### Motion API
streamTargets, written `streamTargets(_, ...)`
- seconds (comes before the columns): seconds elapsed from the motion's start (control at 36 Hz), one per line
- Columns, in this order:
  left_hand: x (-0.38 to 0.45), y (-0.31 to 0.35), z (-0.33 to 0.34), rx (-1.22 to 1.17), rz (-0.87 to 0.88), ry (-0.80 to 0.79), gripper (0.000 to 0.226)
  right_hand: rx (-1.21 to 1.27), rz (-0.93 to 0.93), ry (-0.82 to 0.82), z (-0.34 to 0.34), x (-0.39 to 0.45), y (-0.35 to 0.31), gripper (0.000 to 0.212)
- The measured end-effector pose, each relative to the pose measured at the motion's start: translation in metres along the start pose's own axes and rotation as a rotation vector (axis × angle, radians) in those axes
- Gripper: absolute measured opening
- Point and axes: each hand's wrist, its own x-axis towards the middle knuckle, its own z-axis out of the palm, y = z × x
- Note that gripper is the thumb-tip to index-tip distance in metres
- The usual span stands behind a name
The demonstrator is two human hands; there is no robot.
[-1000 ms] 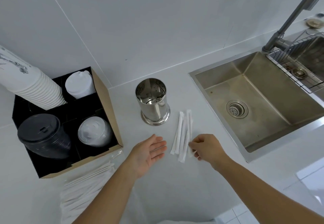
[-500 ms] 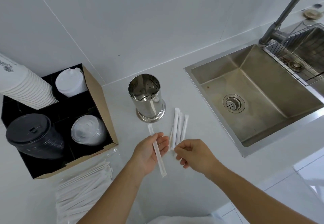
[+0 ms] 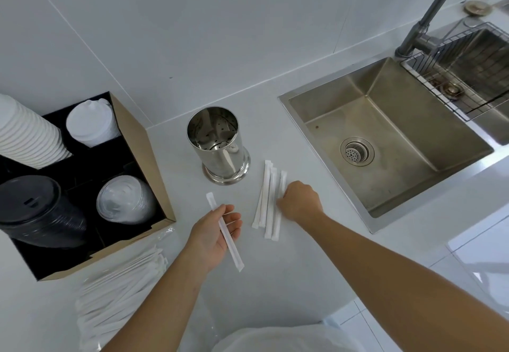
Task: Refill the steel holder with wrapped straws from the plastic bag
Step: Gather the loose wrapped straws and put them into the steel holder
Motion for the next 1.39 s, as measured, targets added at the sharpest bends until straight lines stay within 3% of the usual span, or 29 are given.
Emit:
streamTargets(0.25, 0.001, -0.001, 0.004, 0.016, -0.004, 0.01, 0.021, -0.157, -0.047, 0.028, -0.004, 0.001, -0.005, 0.016)
streamTargets(0.44, 0.001, -0.001, 0.003, 0.017, 0.003, 0.003, 0.021, -0.141, -0.043, 0.01, -0.009, 0.0, 0.002, 0.018)
streamTargets(0.58, 0.003, -0.002, 0.006, 0.011, 0.0, -0.013, 0.022, 0.001, -0.039, -0.031, -0.018, -0.007, 0.004, 0.015)
streamTargets(0.81, -0.001, -0.005, 0.015, 0.003, -0.046, -0.077, 0.04, 0.517, -0.134, -0.209, -0.021, -0.041, -0.013, 0.009)
streamTargets(1.08, -0.005, -0.004, 0.018, -0.05, -0.091, -0.156, 0.057, 0.679, -0.229, -0.402, -0.005, -0.062, -0.028, 0.01)
streamTargets(1.22, -0.001, -0.003, 0.012, -0.039, -0.111, -0.083, 0.045, 0.713, -0.194, -0.279, -0.013, -0.049, -0.017, 0.007)
streamTargets(1.39, 0.003, -0.006, 0.007, 0.015, -0.089, -0.019, 0.026, 0.453, -0.093, -0.094, -0.009, -0.019, 0.004, 0.011)
